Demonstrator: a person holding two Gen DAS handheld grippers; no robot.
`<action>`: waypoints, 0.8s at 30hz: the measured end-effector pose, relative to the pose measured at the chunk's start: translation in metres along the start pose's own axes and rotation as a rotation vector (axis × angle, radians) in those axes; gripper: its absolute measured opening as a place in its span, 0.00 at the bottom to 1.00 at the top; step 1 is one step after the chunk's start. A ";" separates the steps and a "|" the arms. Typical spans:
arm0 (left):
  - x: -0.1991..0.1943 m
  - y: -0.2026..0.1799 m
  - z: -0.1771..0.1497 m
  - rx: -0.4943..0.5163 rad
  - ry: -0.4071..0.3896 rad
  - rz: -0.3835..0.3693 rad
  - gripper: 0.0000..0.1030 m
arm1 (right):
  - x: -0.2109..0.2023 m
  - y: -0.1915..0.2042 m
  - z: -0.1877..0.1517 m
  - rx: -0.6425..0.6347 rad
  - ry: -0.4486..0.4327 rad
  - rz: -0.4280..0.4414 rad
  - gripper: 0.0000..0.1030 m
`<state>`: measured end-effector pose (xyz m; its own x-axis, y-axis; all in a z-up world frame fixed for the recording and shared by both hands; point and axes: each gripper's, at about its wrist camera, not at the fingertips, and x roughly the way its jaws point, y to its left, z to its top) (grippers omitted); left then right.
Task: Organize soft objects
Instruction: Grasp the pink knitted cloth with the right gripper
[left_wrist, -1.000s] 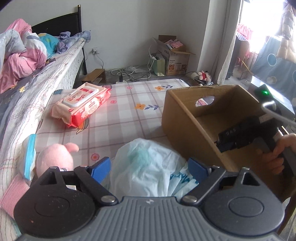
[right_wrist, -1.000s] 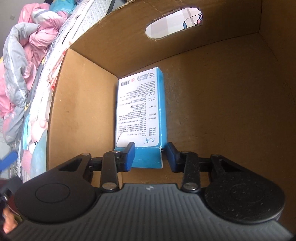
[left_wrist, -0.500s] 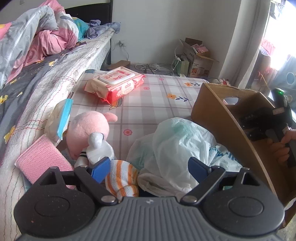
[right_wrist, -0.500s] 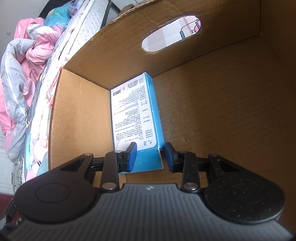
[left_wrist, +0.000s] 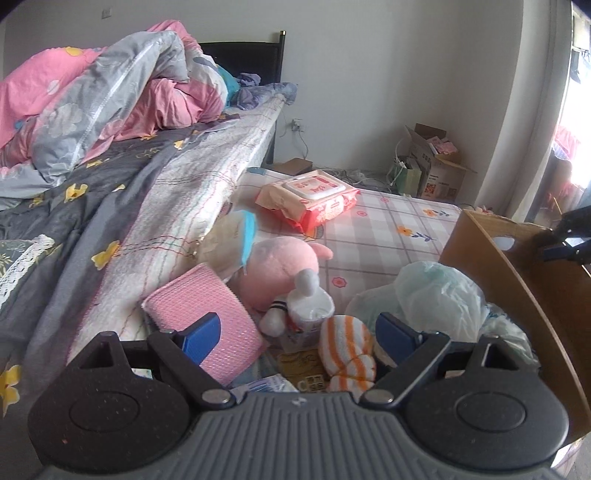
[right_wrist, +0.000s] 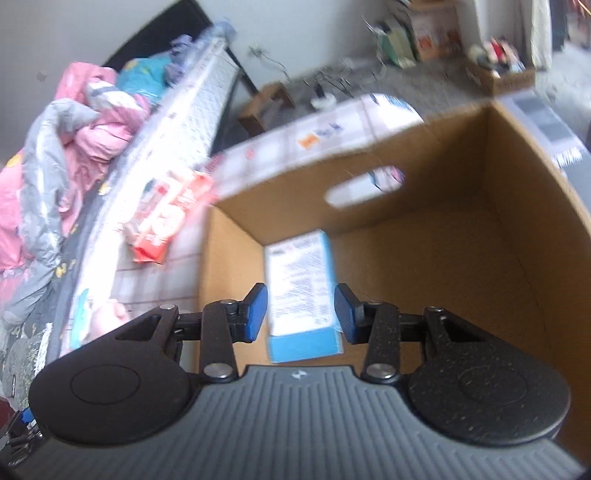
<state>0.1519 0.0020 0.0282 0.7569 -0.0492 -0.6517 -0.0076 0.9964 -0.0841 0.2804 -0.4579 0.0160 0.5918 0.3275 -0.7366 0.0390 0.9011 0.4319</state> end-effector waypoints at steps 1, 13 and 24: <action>-0.001 0.007 -0.002 -0.009 -0.003 0.013 0.89 | -0.008 0.012 0.000 -0.023 -0.015 0.020 0.39; 0.024 0.054 -0.021 -0.090 0.042 0.074 0.86 | 0.020 0.225 -0.058 -0.400 0.155 0.380 0.43; 0.061 0.072 -0.026 -0.118 0.089 0.058 0.67 | 0.137 0.336 -0.111 -0.633 0.326 0.472 0.44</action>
<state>0.1810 0.0686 -0.0373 0.6919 -0.0027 -0.7220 -0.1306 0.9830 -0.1289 0.2851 -0.0784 0.0022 0.1678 0.6865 -0.7075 -0.6678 0.6071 0.4307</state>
